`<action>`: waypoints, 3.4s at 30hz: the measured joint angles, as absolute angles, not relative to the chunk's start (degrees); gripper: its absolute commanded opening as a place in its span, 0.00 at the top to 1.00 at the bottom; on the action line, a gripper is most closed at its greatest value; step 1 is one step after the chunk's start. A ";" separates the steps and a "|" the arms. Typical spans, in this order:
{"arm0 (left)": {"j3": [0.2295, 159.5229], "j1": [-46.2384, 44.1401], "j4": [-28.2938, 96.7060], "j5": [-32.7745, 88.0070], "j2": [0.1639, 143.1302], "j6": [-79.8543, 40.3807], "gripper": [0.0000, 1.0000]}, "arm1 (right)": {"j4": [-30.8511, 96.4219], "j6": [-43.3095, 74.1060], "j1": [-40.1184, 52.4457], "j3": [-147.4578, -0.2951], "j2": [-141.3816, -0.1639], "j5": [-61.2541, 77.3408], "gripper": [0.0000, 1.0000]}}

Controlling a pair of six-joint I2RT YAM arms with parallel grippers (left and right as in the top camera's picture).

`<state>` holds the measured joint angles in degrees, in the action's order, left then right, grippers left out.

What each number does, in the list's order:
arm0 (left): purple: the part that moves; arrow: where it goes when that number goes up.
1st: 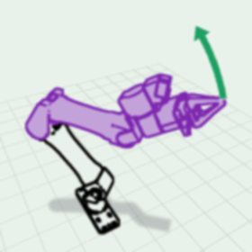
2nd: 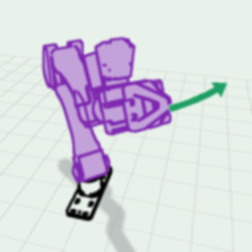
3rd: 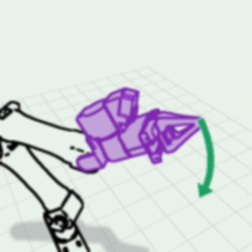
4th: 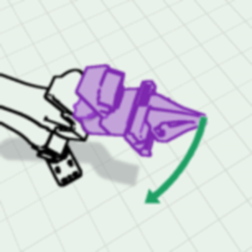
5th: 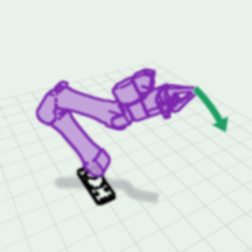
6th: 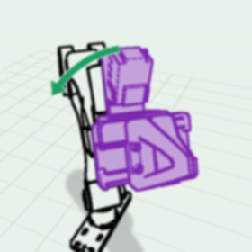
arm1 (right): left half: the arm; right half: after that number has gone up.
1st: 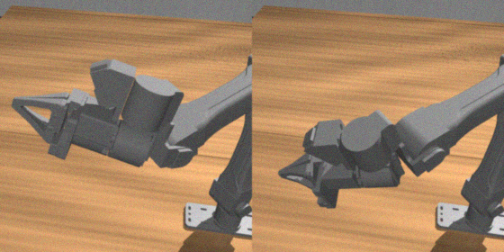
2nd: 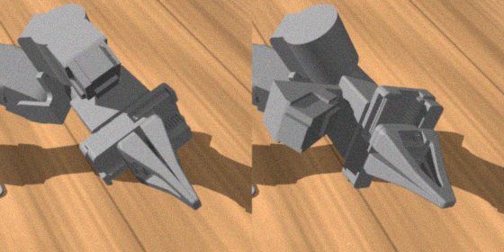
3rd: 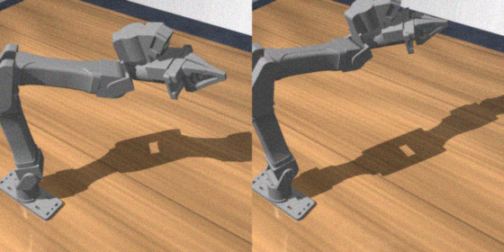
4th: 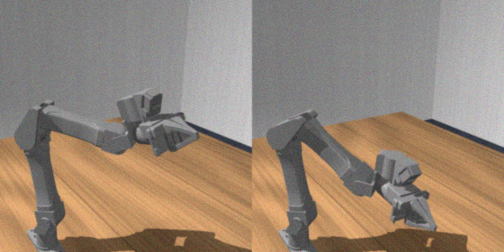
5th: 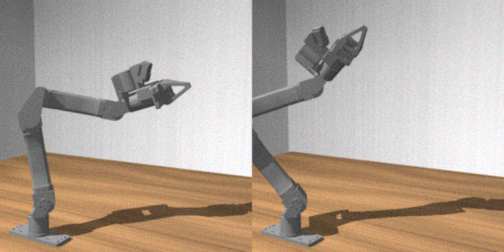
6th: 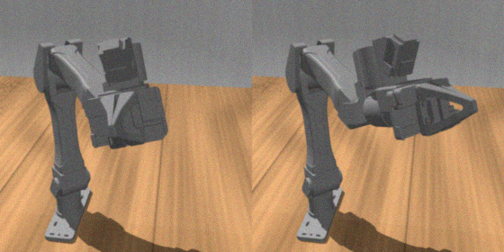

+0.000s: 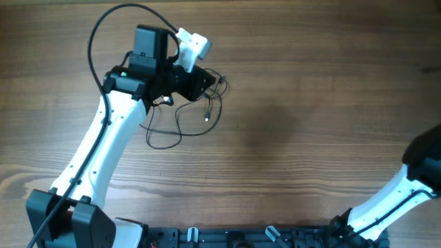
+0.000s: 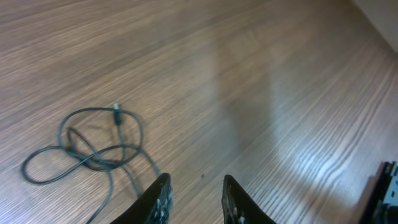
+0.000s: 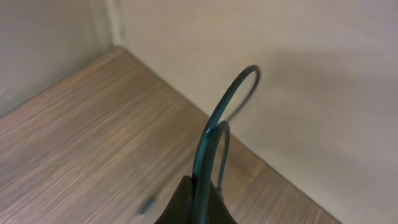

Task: Untangle cables

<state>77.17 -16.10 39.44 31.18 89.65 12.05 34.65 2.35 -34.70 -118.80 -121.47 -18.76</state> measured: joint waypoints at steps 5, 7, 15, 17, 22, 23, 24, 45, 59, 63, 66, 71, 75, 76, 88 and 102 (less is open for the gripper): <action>77.17 -19.31 39.40 30.02 89.65 12.03 0.72 | 29.45 2.70 -37.45 -119.09 -124.99 -13.28 0.96; 77.17 -20.60 38.81 29.43 89.65 11.92 0.71 | 27.68 2.70 -37.28 -119.09 -126.82 -9.56 0.96; 77.17 -23.27 38.35 28.77 89.65 11.66 0.71 | 18.65 3.57 -36.27 -119.09 -133.99 7.53 0.96; 77.17 -23.31 38.28 28.73 89.65 11.66 0.71 | 17.02 3.55 -35.64 -119.09 -134.78 10.33 0.96; 77.17 -23.29 38.11 28.58 89.65 11.66 0.71 | 17.82 3.27 -33.08 -119.11 -134.96 8.21 0.96; 77.17 -23.29 38.13 28.56 89.65 11.66 0.71 | 18.41 3.11 -32.82 -119.13 -135.02 7.09 0.96; 77.17 -23.29 38.11 28.58 89.65 11.66 0.71 | 19.09 2.83 -32.71 -119.17 -135.15 5.56 0.96; 77.17 -23.29 38.63 28.56 89.65 11.66 0.71 | 28.77 4.05 -33.15 -120.55 -136.09 -9.41 0.00; 77.17 -22.20 33.23 22.94 89.65 16.45 0.68 | 53.08 16.84 -29.43 -121.30 -114.67 -16.56 0.00; 77.17 -18.65 32.51 20.62 89.65 16.60 0.67 | 60.71 21.56 -29.02 -121.36 -109.03 -16.08 0.00; 77.17 -15.40 32.56 19.92 89.43 16.36 0.66 | 63.92 22.94 -27.44 -121.36 -107.98 -15.35 0.00; 77.17 -10.44 33.39 19.33 89.06 13.80 0.61 | 68.16 23.09 -22.74 -121.36 -107.98 -14.52 0.00; 77.17 -8.58 35.35 19.25 87.64 12.49 0.59 | 70.63 22.17 -17.41 -121.36 -107.98 -12.43 0.00; 77.17 -8.16 35.38 19.09 87.05 12.38 0.59 | 71.42 21.89 -15.70 -121.36 -107.98 -11.99 0.00; 77.17 0.58 39.38 17.12 82.17 9.19 0.53 | 74.98 18.94 10.46 -121.36 -107.98 -10.52 0.00; 77.17 8.05 41.74 17.02 82.17 3.73 0.54 | 75.40 15.05 26.74 -121.36 -107.98 -7.33 0.00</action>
